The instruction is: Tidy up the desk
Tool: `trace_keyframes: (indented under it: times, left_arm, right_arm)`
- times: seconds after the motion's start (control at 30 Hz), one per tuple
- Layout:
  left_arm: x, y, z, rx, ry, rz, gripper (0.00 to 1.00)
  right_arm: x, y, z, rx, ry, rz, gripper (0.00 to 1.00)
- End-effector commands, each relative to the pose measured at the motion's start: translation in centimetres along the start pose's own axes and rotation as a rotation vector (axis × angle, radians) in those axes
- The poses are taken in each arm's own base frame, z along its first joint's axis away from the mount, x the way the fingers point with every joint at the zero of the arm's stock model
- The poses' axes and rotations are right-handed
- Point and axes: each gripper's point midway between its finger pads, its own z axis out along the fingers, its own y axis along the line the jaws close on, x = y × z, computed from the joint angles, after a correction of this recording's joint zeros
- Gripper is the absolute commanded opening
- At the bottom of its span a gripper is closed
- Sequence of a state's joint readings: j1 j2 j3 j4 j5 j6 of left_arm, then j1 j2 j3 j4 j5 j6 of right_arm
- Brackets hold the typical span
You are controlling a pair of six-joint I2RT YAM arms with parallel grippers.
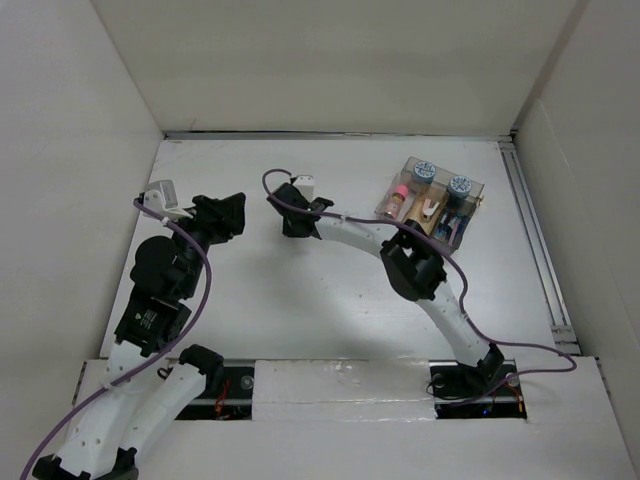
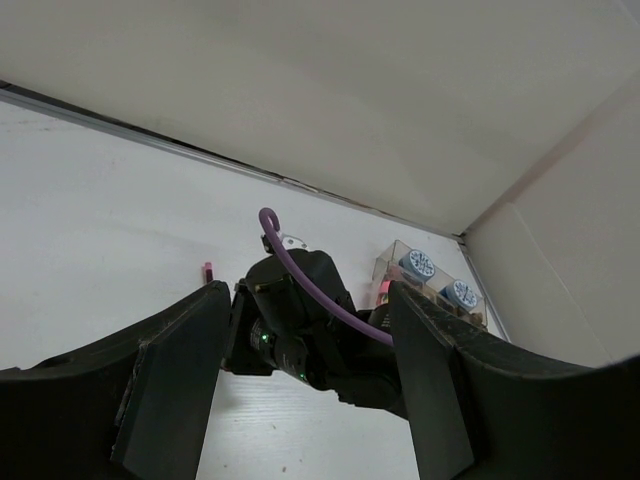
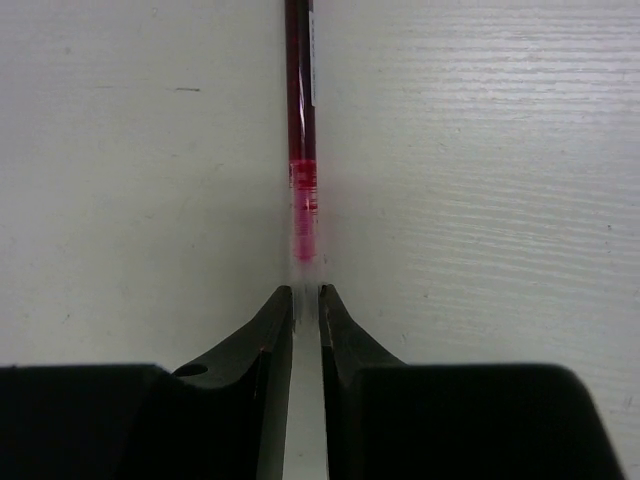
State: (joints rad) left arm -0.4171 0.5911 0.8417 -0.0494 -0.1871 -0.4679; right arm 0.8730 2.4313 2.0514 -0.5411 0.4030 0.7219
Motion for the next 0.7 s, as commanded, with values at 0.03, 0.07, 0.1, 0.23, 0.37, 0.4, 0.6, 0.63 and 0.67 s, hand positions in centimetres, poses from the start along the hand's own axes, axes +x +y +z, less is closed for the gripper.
trace_keyframes:
  times: [0.03,0.07,0.1,0.23,0.37,0.4,0.6,0.63,0.67]
  left_arm:
    - [-1.0,-0.4,-0.2,0.021,-0.038,-0.002,0.60]
    - [-0.9,-0.4,-0.2,0.019,-0.035,-0.001,0.60]
    - [-0.9,-0.4,-0.2,0.021,-0.036,-0.003,0.60]
    - [-0.8,-0.3,-0.1,0.018,-0.034,-0.001,0.60]
    - [-0.8,-0.6,-0.1,0.029,-0.031,-0.003,0.60]
    - [-0.6,-0.5,0.0,0.024,-0.026,-0.003,0.60]
    - [0.0,-0.7,0.5,0.035,-0.002,0.001,0.60]
    - [0.3,-0.9,0.5,0.048,0.011,0.003,0.61]
    - [0.4,-1.0,0.6,0.056,0.017,0.007,0.61]
  right_arm:
    - [1.6,-3.0,-1.3,0.103,0.029,-0.056,0.08]
    - [1.2,-2.7,-1.5,0.081,0.005,-0.039,0.06]
    - [1.6,-2.7,-2.1,0.069,0.000,-0.037,0.03]
    - [4.5,-5.9,-4.5,0.070,0.016,-0.020,0.00]
    - [4.0,-7.2,-9.1,0.014,-0.060,0.053,0.00]
    - [3.9,-7.3,-10.1,-0.006,-0.077,0.067,0.00]
    - [-1.5,-12.6,-16.7,-0.059,-0.276,0.305,0.00]
    - [-3.1,-14.2,-17.0,-0.054,-0.315,0.363,0.00]
    - [-3.9,-15.2,-17.7,-0.061,-0.337,0.395,0.00]
